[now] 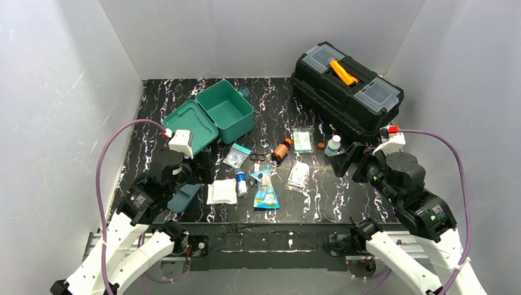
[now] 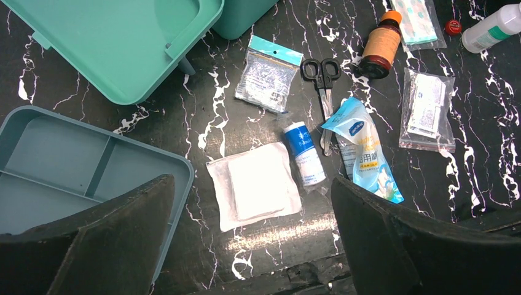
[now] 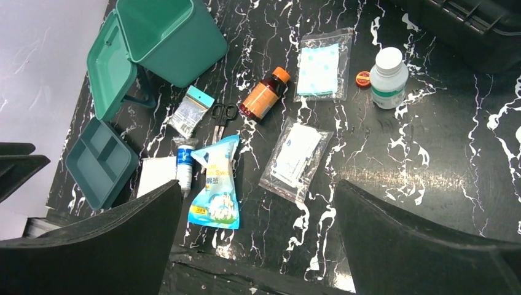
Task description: Organize the medicine kit
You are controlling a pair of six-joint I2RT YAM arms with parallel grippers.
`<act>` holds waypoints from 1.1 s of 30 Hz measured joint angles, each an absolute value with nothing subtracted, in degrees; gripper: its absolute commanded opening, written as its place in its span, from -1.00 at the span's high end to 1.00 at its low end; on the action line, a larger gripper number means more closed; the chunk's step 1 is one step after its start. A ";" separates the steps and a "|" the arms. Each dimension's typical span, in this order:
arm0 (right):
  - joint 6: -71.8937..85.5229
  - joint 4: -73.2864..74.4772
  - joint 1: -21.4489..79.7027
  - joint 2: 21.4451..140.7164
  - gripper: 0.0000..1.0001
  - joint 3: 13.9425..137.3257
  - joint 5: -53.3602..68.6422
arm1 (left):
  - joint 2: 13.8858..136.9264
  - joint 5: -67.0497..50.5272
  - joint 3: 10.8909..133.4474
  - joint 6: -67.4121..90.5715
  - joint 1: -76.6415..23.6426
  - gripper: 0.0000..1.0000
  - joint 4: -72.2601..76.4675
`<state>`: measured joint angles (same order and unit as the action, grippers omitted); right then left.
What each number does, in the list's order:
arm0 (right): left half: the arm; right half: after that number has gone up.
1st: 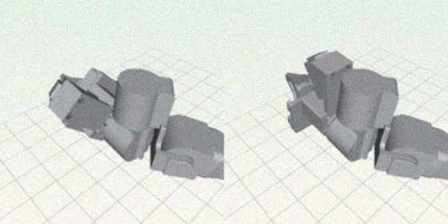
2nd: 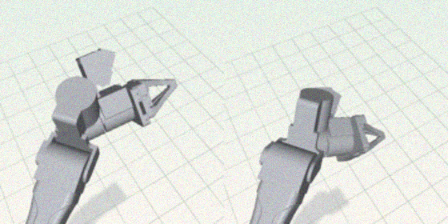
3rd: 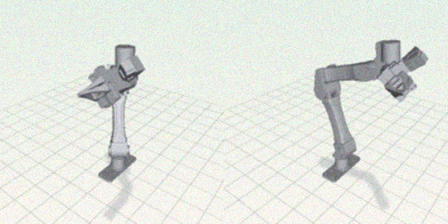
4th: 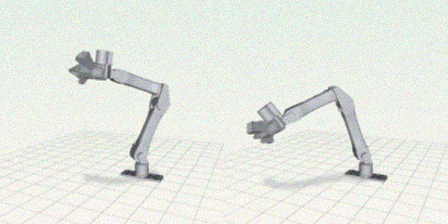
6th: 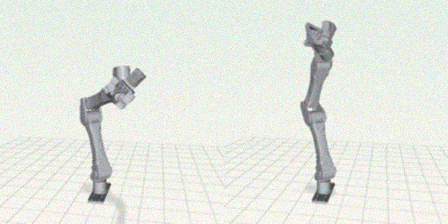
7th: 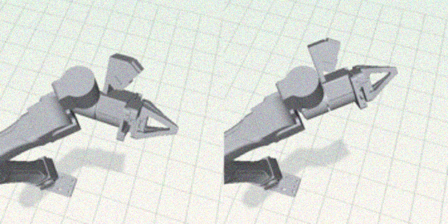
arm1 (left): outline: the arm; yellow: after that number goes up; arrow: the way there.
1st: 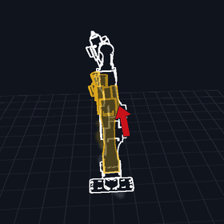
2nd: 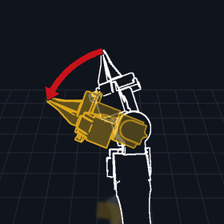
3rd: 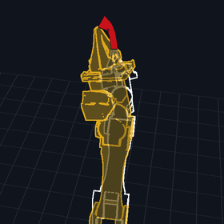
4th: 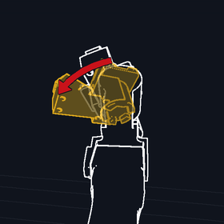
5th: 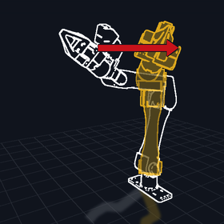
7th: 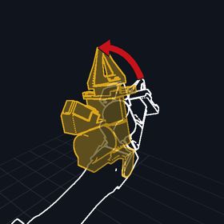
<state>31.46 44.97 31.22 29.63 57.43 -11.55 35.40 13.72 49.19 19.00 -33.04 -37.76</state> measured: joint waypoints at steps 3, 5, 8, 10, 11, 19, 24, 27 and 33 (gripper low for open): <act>31.29 45.06 31.24 30.09 -0.99 57.43 -11.88 | 35.29 13.54 49.19 19.00 -33.04 -0.99 -37.76; 31.29 45.17 31.24 30.48 -0.99 57.43 -12.32 | 35.31 13.41 49.19 19.00 -33.04 -0.99 -37.78; 31.20 45.34 31.24 30.59 -0.99 57.43 -13.15 | 35.31 13.26 49.19 19.03 -33.04 -0.99 -37.78; 31.05 45.36 31.24 30.63 -1.00 57.43 -13.74 | 35.35 13.23 49.19 19.05 -33.04 -0.99 -37.78; 30.94 45.36 31.24 30.68 -1.00 57.43 -13.93 | 35.38 13.23 49.19 19.05 -33.04 -0.99 -37.78; 26.70 46.04 31.24 33.58 -1.00 58.11 -16.03 | 35.42 13.23 49.19 19.07 -33.04 -0.99 -37.82; 24.12 46.74 31.24 40.21 -1.00 60.51 -18.28 | 35.40 13.28 49.19 19.09 -33.04 -0.99 -38.00; 23.53 46.78 31.24 44.29 -1.00 61.32 -19.68 | 35.38 13.28 49.19 19.09 -33.04 -0.99 -38.22; 23.55 46.39 31.18 51.44 -1.00 61.73 -23.42 | 34.72 13.30 49.19 19.09 -33.04 -0.99 -38.37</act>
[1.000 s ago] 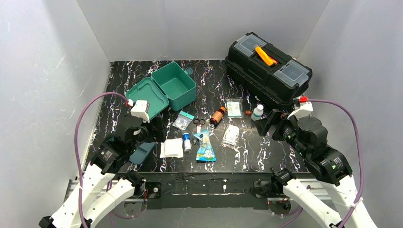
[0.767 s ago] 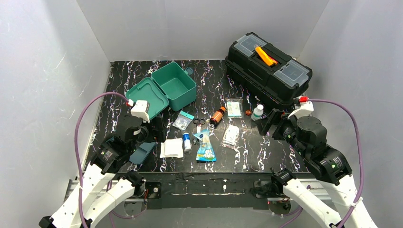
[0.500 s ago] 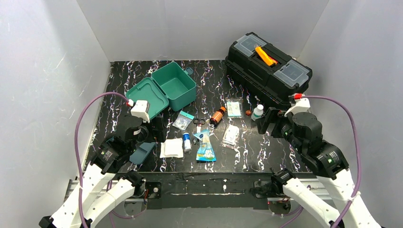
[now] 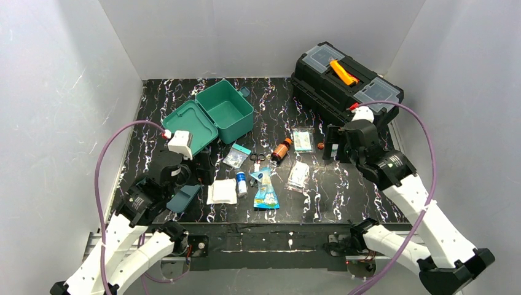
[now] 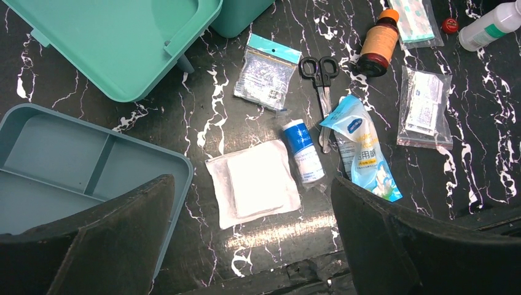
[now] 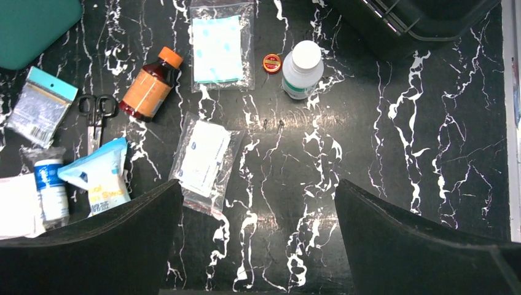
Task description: Organize the medicine kit
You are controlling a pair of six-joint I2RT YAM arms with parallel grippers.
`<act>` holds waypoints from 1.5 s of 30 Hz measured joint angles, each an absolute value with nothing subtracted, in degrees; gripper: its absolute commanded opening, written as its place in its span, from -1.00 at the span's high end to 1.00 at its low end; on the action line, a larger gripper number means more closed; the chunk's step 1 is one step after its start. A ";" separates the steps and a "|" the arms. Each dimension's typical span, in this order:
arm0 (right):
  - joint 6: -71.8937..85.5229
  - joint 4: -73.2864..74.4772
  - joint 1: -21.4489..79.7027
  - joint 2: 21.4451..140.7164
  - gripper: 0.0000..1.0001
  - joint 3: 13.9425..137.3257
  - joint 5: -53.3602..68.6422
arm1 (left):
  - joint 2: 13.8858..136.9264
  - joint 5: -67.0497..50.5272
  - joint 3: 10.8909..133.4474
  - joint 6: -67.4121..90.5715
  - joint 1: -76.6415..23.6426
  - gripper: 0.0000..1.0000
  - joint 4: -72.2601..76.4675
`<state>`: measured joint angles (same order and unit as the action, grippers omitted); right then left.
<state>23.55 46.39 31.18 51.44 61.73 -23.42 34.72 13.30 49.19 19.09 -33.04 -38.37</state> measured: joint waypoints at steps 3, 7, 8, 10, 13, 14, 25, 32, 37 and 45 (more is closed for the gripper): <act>23.55 45.15 30.55 53.69 -0.93 61.73 -24.27 | 33.89 13.30 49.19 19.11 -33.04 -0.99 -38.52; 23.53 42.68 27.88 56.77 -0.86 61.71 -24.14 | 31.88 13.28 49.19 19.09 -33.04 -0.99 -38.65; 23.51 41.85 26.83 57.56 -0.84 61.67 -24.01 | 31.27 13.26 49.19 19.07 -33.04 -0.99 -38.65; 23.49 40.56 24.62 59.20 -0.81 61.63 -23.22 | 30.44 13.21 49.19 19.07 -33.04 -0.99 -38.65; 23.51 38.65 20.58 62.00 -0.75 61.30 -20.67 | 29.63 13.08 49.19 19.05 -33.04 -0.99 -38.65; 23.51 38.19 19.29 62.83 -0.74 61.14 -19.49 | 29.41 13.08 49.19 19.05 -33.04 -0.99 -38.65; 23.14 35.09 11.84 73.84 -0.56 61.56 -10.24 | 28.45 12.80 49.12 18.57 -33.04 -0.99 -38.63; 21.69 34.50 11.60 82.52 -0.49 65.65 -11.94 | 29.19 12.38 49.12 18.39 -33.04 -0.99 -38.63; 21.37 34.44 11.57 85.38 -0.43 67.48 -12.82 | 29.23 12.36 49.12 18.37 -33.04 -0.99 -38.63; 20.97 34.24 11.57 87.15 -0.35 68.25 -13.17 | 29.65 12.34 49.12 18.13 -33.04 -0.99 -38.63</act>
